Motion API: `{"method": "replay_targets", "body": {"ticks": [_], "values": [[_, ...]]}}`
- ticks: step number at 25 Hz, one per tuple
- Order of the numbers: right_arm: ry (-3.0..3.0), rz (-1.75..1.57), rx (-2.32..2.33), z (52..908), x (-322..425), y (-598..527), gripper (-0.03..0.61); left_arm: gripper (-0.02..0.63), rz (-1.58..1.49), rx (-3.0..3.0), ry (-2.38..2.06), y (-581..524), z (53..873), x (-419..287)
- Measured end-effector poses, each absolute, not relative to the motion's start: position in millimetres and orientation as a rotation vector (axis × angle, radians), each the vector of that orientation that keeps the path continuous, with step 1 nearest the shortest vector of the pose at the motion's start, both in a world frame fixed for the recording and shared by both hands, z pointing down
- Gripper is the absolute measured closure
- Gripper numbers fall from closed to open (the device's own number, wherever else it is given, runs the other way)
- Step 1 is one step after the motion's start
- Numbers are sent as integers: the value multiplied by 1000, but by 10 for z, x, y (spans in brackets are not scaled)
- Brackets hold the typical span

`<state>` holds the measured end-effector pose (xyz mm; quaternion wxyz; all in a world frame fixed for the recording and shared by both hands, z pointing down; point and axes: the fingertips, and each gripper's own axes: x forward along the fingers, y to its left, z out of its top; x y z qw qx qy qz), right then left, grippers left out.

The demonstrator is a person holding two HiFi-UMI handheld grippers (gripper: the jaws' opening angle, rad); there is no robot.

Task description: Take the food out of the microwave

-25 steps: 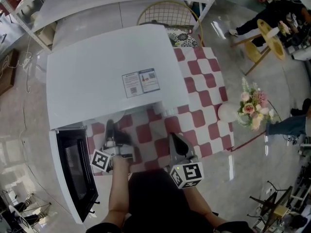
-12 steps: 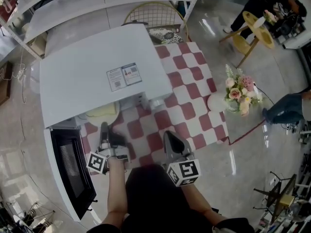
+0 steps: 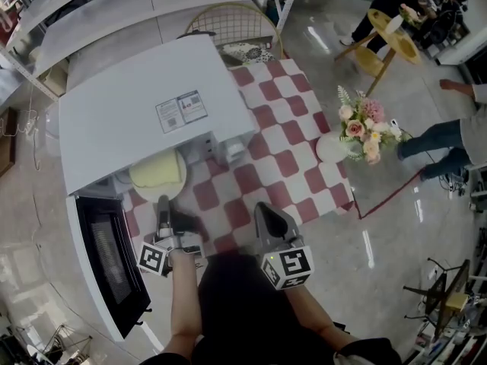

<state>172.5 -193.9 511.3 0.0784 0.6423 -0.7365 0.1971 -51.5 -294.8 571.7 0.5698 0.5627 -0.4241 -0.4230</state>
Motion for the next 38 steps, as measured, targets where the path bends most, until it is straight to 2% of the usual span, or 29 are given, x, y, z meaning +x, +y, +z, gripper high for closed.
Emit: {"method": "replay_targets", "body": {"ticks": [38], "values": [[-2167,544,2025,5068,1788,-1058,578,592,-893,1365,-881,-1873,5685,-284]]}}
